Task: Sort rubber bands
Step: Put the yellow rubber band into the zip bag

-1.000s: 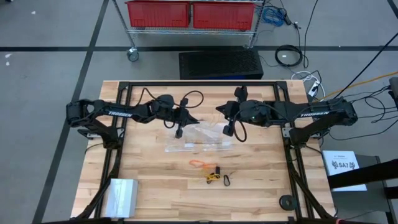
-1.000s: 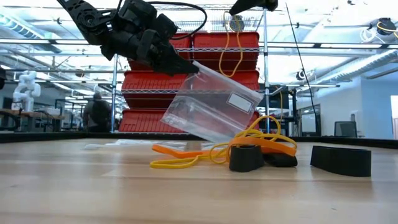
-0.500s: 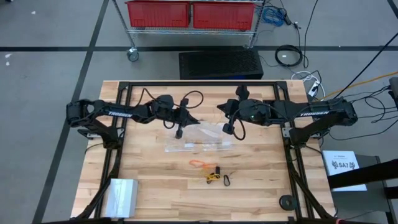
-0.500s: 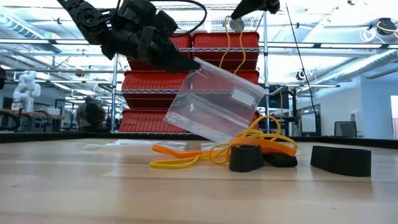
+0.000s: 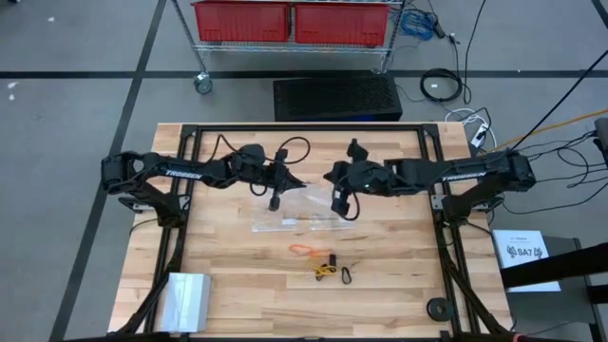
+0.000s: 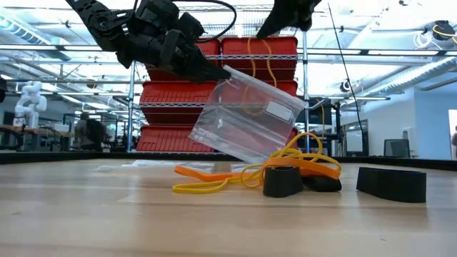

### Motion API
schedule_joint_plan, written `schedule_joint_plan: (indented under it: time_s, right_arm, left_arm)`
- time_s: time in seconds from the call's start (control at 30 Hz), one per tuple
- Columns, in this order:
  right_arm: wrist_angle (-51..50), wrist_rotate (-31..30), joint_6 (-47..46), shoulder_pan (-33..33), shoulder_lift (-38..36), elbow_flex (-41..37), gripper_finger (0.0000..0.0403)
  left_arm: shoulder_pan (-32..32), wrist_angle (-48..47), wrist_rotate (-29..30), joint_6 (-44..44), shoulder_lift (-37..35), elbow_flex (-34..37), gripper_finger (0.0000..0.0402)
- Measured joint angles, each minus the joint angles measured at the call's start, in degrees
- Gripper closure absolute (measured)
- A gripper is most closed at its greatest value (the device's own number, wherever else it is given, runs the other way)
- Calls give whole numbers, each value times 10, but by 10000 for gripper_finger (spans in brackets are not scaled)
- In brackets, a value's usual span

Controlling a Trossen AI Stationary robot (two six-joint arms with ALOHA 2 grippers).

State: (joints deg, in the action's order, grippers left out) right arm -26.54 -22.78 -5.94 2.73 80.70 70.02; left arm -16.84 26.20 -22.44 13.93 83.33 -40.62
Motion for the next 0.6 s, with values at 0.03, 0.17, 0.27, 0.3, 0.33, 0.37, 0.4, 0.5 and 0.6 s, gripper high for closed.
schedule_joint_plan:
  time_s: [0.03, 0.17, 0.27, 0.3, 0.33, 0.37, 0.4, 0.5, 0.6]
  right_arm:
    - [0, 4, -3, -1, 7, 0, 403]
    - [-8, 7, -10, -2, 30, 0, 403]
    - [-14, 25, -20, -8, 45, 0, 403]
    - [-17, 32, -23, -10, 49, 0, 403]
    - [-18, 35, -24, -12, 56, 0, 403]
    - [-18, 37, -24, -13, 60, 0, 403]
    - [-19, 37, -24, -15, 65, 0, 403]
    - [-20, 67, -25, -25, 76, 0, 403]
    - [-20, 83, -24, -32, 86, 0, 403]
  left_arm:
    - [0, 0, 0, 0, 0, 0, 402]
    - [0, 1, 0, 1, 0, 0, 402]
    - [0, 2, 0, 2, 0, 0, 402]
    - [0, 4, 0, 2, 0, 0, 401]
    - [0, 4, 1, 2, 0, 0, 402]
    - [0, 4, 1, 3, 0, 0, 402]
    - [0, 4, 1, 3, 0, 0, 402]
    - [0, 4, 1, 3, 0, 0, 402]
    - [0, 4, 1, 4, 0, 0, 402]
